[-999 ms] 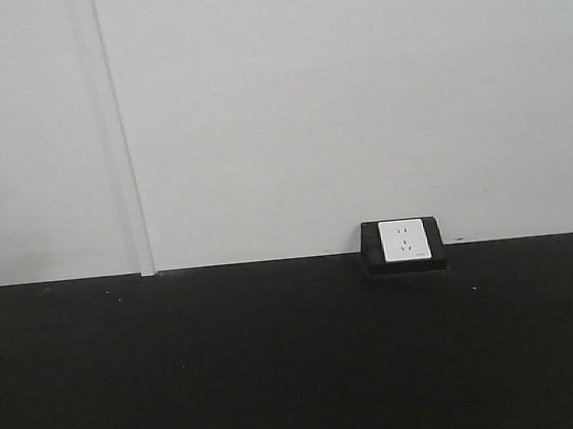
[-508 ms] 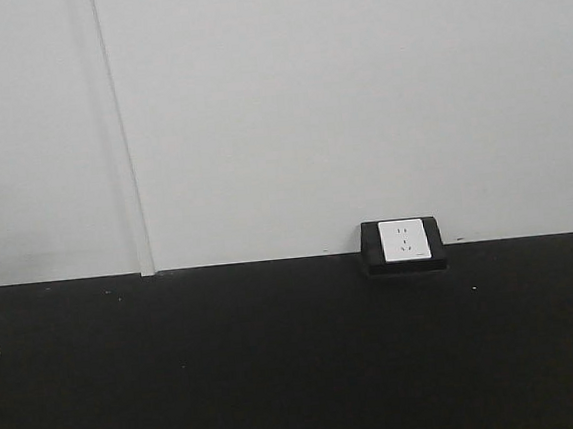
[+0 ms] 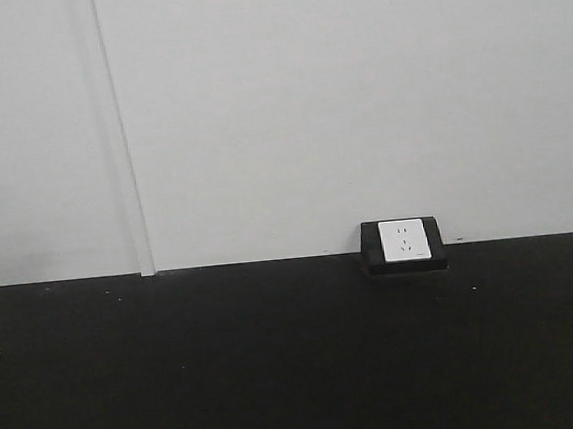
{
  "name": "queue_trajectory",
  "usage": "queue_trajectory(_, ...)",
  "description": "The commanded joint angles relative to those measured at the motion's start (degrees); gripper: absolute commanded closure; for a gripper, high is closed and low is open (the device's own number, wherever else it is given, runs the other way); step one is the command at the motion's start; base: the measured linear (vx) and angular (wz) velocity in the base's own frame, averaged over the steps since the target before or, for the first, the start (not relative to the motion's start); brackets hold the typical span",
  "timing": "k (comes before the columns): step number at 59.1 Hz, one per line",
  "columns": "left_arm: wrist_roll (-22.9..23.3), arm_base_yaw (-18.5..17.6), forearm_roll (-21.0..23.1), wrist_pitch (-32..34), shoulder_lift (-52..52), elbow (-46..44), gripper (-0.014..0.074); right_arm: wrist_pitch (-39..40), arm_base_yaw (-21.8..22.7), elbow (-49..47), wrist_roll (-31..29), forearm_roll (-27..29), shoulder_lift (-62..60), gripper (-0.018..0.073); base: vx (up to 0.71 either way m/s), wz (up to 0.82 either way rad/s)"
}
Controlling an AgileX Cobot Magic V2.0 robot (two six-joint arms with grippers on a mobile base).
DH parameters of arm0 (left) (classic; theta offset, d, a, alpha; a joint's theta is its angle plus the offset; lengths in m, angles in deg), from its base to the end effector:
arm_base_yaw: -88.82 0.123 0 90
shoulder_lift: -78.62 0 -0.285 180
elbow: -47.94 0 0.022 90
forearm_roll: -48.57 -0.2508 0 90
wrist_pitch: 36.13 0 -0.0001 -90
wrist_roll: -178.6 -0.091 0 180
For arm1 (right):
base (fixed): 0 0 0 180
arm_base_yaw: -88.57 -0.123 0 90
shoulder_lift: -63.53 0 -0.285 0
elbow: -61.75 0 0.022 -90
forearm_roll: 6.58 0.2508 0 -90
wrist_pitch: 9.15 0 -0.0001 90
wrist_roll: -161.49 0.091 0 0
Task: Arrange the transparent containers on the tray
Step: 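Close the left gripper around the clear glass tube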
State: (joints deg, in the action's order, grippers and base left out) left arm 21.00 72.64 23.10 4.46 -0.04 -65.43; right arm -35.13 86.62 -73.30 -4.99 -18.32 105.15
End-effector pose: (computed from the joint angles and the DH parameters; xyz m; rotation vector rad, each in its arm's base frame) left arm 0.1736 -0.0768 0.1823 0.4196 1.8469 -0.4894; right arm 0.1201 -0.0040 0.3151 0.0756 1.9531 -0.0310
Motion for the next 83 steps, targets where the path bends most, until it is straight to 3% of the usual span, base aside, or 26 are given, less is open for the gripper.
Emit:
queue_trajectory(1, -0.2, -0.4, 3.5, 5.5, -0.6, -1.4, 0.0142, 4.3, 0.2, -1.9, -0.3, -0.9, 0.4, 0.0036, 0.0, 0.0)
queue_trajectory(9, -0.2, -0.4, 6.6, 5.8, -1.2, -1.4, 0.0142, 4.3, 0.2, -1.9, -0.3, -0.9, 0.4, 0.0036, 0.0, 0.0)
queue_trajectory(16, -0.7, -0.4, 6.5, 5.9, -1.2, -1.4, 0.0142, 4.3, 0.2, -1.9, -0.3, -0.9, 0.4, 0.0036, 0.0, 0.0)
queue_trajectory(23, -5.2, -0.4, 7.2, 6.1, -1.2, -1.4, 0.0142, 4.3, 0.2, -1.9, -0.3, -0.9, 0.4, 0.0036, 0.0, 0.0)
queue_trajectory(36, -11.1, -0.4, 13.1, 8.8, -1.4, -1.4, 0.0142, 4.3, 0.2, -1.9, -0.3, -0.9, 0.4, 0.0036, 0.0, 0.0)
queue_trajectory(83, -11.1, -0.4, 12.5, 12.6, -7.9, -1.0, 0.0142, 4.3, 0.2, -1.9, -0.3, -0.9, 0.4, 0.0036, 0.0, 0.0)
